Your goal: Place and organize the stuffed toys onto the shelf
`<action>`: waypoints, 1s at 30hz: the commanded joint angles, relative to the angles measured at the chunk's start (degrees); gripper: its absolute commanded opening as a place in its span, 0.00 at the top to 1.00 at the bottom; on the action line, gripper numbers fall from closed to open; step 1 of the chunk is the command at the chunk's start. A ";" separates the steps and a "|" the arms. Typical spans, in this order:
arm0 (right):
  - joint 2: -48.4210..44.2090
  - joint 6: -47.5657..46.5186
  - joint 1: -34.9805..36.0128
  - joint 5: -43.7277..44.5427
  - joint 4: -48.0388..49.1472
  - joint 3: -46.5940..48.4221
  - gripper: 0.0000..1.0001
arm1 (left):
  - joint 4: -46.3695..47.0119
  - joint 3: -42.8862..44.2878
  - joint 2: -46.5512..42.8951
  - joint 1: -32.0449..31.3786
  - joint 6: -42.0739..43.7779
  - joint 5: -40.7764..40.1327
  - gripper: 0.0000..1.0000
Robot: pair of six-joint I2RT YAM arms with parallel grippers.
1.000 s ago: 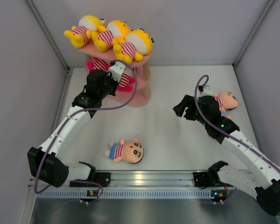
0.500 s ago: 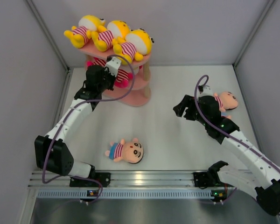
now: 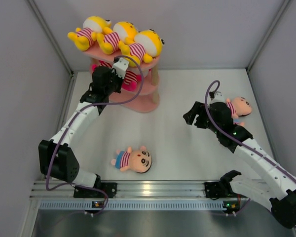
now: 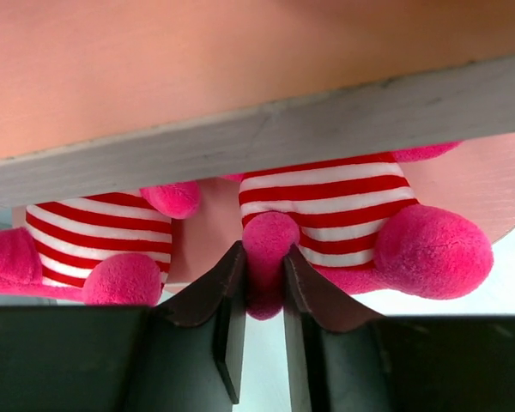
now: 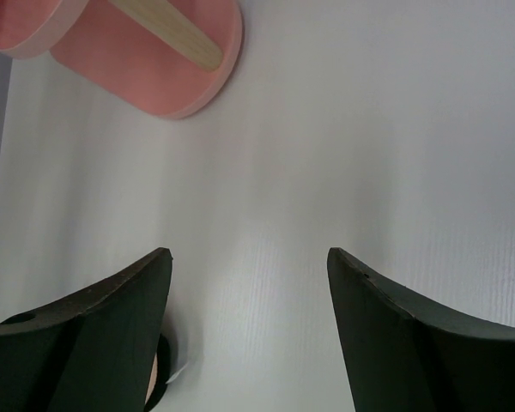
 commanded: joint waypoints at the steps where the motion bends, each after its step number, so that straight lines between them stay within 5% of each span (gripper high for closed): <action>1: -1.83 -0.53 -0.96 -0.05 1.09 0.08 0.27 | 2.98 -0.18 -2.72 0.06 0.76 -0.65 0.72; 13: -1.57 -0.44 -0.87 -3.82 0.48 0.25 0.25 | 0.08 -3.18 -11.87 -0.03 0.51 -1.62 0.47; 17: -1.48 -1.93 -0.87 -6.89 -0.49 0.60 0.24 | -3.16 -3.36 -15.20 0.06 1.12 -1.18 0.46; 24: -0.87 -4.75 1.42 -12.52 -0.93 -0.62 0.24 | -24.84 -4.67 -25.48 -0.03 3.04 8.21 0.45; 30: -0.78 -4.66 1.50 -15.34 1.00 -3.26 0.23 | -46.83 -13.18 -34.54 -0.03 16.04 13.85 0.41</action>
